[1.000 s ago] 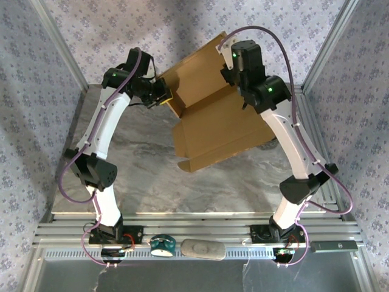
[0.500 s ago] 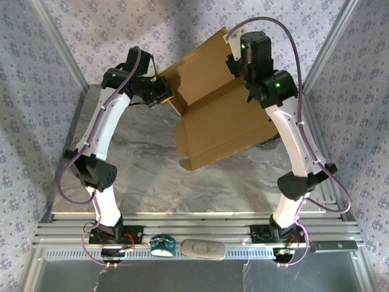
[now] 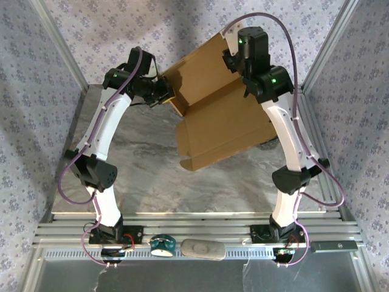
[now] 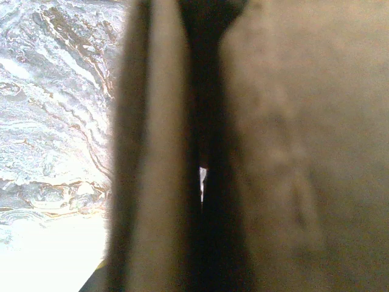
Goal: Fold the paper box
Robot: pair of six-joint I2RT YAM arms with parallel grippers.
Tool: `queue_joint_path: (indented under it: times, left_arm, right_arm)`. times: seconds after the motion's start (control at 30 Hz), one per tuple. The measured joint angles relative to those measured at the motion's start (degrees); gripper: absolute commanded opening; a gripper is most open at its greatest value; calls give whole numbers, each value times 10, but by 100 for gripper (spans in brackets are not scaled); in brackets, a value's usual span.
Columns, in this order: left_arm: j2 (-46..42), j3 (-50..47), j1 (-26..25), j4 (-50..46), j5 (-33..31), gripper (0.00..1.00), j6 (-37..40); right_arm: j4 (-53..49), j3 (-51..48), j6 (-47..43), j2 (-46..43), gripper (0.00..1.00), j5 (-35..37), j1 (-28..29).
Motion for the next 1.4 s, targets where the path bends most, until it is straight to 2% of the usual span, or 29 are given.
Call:
queue_joint_path:
  times: [0.13,0.27,0.57,0.7,0.83,0.97,1.07,1.2,1.4]
  left_arm:
    - [0,0,0,0,-2,0,0]
    - [0,0,0,-1,-6,0,-2]
    - [0,0,0,0,-6,0,-4]
    - [-3,0,0,0,-6,0,-4]
    - [-3,0,0,-3,-9,0,-4]
    - [-3,0,-1,-3,-9,0,-4]
    - [-3,0,-1,-3,-9,0,-4]
    - [-3,0,-1,-3,-9,0,-4]
    - [-3,0,-1,-3,-9,0,-4]
  right_arm:
    - [0,33,-23,29,16,16,2]
    - [0,36,-50,35,0,49,11]
    - [55,17,-130,36,0,161,51]
    - [74,8,-148,37,0,185,57]
    - [65,10,-132,36,43,175,57]
    - [30,-2,-94,20,59,119,47]
    - [23,-61,-60,-27,64,69,38]
    - [26,-150,-22,-106,64,10,15]
    - [27,-163,10,-135,60,-14,-11]
